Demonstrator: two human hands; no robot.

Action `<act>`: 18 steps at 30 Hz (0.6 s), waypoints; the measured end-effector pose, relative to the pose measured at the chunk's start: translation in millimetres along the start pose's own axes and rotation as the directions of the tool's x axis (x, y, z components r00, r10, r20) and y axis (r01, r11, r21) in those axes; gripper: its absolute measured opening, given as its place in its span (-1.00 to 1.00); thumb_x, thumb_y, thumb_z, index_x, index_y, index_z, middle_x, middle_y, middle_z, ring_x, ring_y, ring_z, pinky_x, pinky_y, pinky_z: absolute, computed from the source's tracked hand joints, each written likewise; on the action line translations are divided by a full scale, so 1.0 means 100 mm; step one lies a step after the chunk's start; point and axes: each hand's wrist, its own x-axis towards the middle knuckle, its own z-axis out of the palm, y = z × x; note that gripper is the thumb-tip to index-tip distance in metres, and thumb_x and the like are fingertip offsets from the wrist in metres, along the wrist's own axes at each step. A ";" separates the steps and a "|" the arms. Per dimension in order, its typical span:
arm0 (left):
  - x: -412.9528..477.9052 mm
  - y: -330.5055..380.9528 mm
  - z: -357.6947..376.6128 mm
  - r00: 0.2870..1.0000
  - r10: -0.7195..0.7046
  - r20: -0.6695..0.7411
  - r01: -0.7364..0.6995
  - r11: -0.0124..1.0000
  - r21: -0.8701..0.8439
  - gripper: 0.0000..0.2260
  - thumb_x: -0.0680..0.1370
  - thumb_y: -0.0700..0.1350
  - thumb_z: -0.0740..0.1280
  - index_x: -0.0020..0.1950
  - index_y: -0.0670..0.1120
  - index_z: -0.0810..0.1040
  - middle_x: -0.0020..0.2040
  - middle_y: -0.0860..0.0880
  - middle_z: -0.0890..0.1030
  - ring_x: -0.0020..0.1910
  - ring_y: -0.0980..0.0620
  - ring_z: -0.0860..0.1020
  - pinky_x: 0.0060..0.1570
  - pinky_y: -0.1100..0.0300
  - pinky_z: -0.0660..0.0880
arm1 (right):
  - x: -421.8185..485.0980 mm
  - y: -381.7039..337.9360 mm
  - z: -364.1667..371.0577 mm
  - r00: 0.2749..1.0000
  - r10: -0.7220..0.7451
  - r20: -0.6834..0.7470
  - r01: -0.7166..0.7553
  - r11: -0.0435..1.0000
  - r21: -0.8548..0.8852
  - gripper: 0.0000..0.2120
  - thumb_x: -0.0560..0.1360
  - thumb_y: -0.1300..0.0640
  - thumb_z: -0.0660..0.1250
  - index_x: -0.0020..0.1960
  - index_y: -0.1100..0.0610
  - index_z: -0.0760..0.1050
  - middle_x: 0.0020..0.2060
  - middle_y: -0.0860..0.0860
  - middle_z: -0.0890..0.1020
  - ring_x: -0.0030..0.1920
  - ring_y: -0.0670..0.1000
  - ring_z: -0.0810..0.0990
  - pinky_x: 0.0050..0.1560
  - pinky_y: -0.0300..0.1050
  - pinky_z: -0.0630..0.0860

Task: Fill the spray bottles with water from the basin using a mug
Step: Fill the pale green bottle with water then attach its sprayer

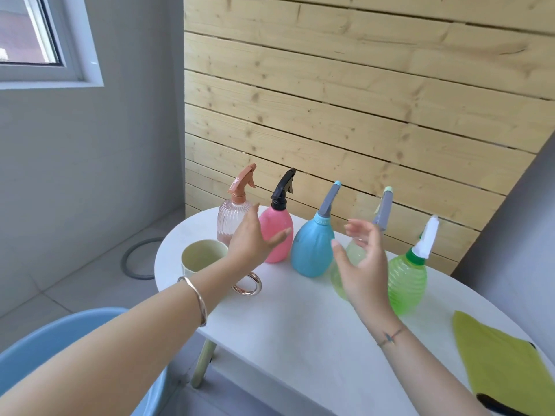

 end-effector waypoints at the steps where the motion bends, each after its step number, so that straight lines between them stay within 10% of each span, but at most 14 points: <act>1: -0.07 0.03 0.00 1.000 0.014 -0.020 -0.014 1.000 -0.006 -0.19 0.50 0.16 0.41 0.58 -0.13 0.08 0.56 -0.06 0.25 0.51 -0.04 0.25 0.37 0.06 0.27 | 0.00 -0.01 -0.09 0.995 -0.031 -0.096 0.028 0.999 -0.027 -0.63 0.43 0.32 0.42 0.13 0.09 0.36 0.04 -0.04 0.49 0.08 -0.08 0.48 0.18 -0.33 0.35; 4: -0.26 0.16 0.02 0.994 0.090 -0.068 -0.095 0.994 -0.062 -0.22 0.51 0.12 0.41 0.57 -0.12 0.10 0.54 -0.05 0.25 0.51 0.00 0.22 0.38 0.15 0.20 | 0.16 0.09 -0.25 0.966 0.100 -0.238 -0.123 0.989 -0.087 -0.54 0.42 0.23 0.46 0.22 0.22 0.30 0.12 0.03 0.36 0.10 -0.03 0.36 0.20 -0.18 0.35; 8: -0.53 0.40 0.16 0.984 0.171 -0.040 -0.174 0.982 -0.079 -0.28 0.52 0.12 0.41 0.55 -0.08 0.16 0.50 -0.01 0.28 0.48 0.04 0.24 0.35 0.24 0.20 | 0.38 0.26 -0.32 0.936 0.342 -0.080 -0.346 0.937 -0.049 -0.50 0.52 0.04 0.36 0.37 0.21 0.34 0.31 0.04 0.45 0.33 0.02 0.40 0.27 -0.14 0.34; 18: -0.97 0.72 0.46 0.977 0.188 0.104 -0.163 0.964 -0.208 -0.05 0.37 0.18 0.54 0.58 -0.03 0.08 0.53 0.08 0.21 0.52 0.11 0.17 0.46 0.13 0.21 | 0.25 -0.23 -0.53 0.974 0.217 -0.062 -0.216 0.976 0.025 -0.72 0.37 0.06 0.53 0.01 0.08 0.54 -0.13 -0.16 0.59 -0.06 -0.17 0.53 0.00 -0.32 0.45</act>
